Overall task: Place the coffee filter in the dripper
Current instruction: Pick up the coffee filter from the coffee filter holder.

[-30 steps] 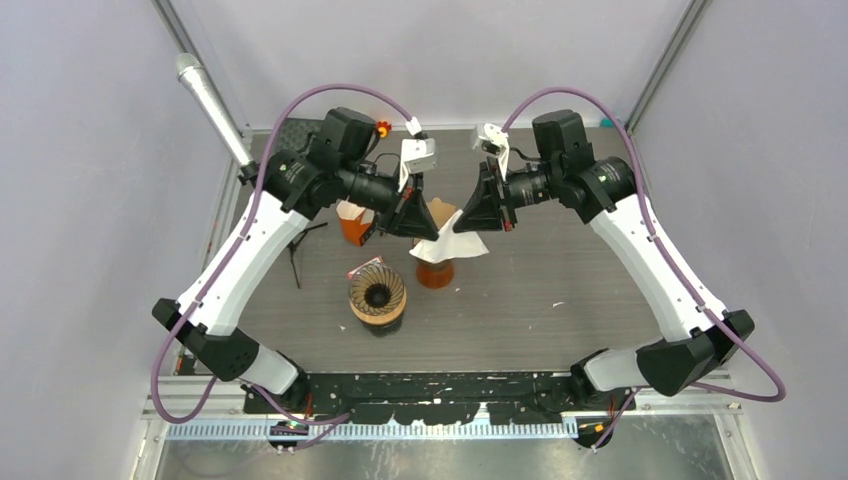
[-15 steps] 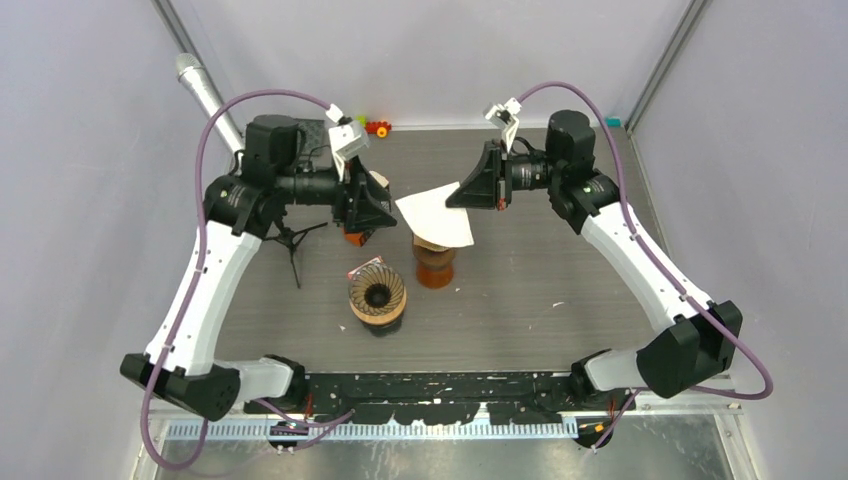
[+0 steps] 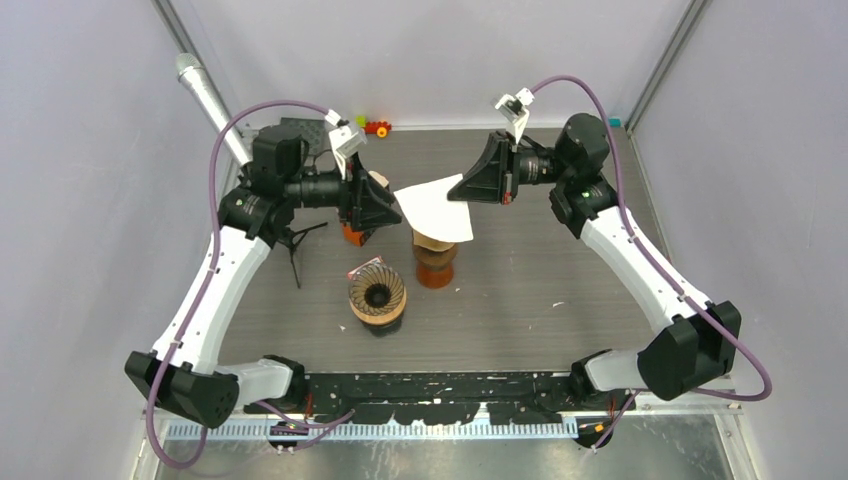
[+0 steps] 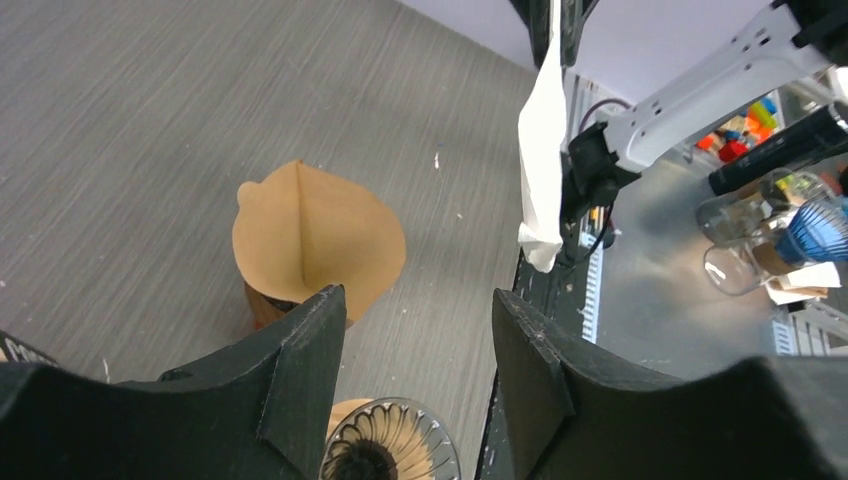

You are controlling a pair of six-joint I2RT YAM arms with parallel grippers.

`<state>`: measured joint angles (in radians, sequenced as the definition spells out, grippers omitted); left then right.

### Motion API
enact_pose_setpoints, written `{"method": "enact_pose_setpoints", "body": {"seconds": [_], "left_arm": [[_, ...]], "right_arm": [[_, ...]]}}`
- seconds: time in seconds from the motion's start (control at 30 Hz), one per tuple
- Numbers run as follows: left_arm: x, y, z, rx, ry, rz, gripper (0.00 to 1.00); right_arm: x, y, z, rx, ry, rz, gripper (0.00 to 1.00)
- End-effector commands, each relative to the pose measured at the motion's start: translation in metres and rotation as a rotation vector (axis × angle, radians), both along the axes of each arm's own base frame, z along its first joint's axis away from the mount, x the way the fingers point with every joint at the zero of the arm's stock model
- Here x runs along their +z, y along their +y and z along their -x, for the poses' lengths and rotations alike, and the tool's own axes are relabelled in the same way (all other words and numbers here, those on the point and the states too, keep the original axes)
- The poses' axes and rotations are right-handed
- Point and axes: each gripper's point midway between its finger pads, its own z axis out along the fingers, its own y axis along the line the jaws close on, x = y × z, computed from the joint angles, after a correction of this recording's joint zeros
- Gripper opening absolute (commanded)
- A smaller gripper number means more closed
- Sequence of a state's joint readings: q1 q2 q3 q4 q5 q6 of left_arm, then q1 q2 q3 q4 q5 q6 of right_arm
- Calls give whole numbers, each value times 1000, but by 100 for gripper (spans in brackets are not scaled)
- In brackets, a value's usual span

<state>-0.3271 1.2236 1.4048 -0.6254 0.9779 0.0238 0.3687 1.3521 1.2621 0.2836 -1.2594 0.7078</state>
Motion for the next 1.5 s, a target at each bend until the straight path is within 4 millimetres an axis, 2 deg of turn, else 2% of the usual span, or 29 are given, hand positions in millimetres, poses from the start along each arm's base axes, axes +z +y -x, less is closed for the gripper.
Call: {"method": "enact_pose_setpoints", "body": {"seconds": [0.0,0.2,0.6,1.47], "left_arm": [[28,-5,2,-48,-17,104,57],[35,-3,4,-57,-4,131,57],[41,2,-6,-40,32,178,56],[31,-7,-12,-93,150,236,55]], "right_arm": [[15,-6,11,9,-65,-29,1],[14,-6,10,9,-63,-28,1],[12,-6,11,11,-62,-27,0],[10,-4,3,-16,-49,-30,1]]}}
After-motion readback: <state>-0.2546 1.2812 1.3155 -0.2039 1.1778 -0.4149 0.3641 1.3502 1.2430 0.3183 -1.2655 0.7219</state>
